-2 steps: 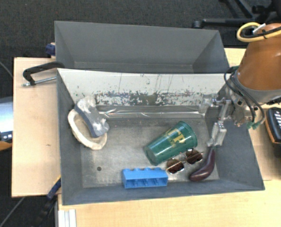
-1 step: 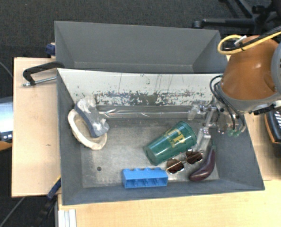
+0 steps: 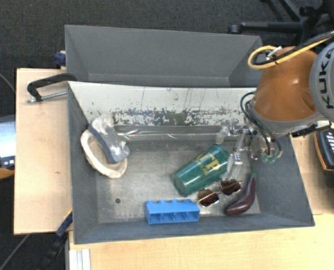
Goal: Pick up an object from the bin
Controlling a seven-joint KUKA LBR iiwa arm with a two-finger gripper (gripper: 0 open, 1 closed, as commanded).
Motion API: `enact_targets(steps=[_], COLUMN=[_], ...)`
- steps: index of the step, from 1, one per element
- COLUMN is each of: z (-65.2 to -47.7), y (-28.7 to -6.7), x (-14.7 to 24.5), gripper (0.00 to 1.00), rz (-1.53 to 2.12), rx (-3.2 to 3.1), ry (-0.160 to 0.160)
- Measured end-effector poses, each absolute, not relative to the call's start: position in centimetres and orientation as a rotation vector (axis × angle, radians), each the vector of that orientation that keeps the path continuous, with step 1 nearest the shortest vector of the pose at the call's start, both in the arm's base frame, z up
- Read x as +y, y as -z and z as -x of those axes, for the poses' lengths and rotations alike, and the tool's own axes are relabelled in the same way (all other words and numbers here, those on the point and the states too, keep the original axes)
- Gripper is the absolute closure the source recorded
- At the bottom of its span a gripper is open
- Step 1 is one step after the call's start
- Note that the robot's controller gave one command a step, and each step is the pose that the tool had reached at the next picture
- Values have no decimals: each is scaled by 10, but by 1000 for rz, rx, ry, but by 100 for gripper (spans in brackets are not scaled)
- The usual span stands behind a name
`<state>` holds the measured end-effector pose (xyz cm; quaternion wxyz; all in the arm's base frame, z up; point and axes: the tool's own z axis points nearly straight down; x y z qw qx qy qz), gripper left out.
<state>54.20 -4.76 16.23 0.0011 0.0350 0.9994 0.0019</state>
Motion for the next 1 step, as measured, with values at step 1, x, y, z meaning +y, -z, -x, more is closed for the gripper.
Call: enact_targets(steps=[1], z=[-555], y=[-133], x=[-47], gripper=[0], rz=[-211], rx=[3128], ry=[-2])
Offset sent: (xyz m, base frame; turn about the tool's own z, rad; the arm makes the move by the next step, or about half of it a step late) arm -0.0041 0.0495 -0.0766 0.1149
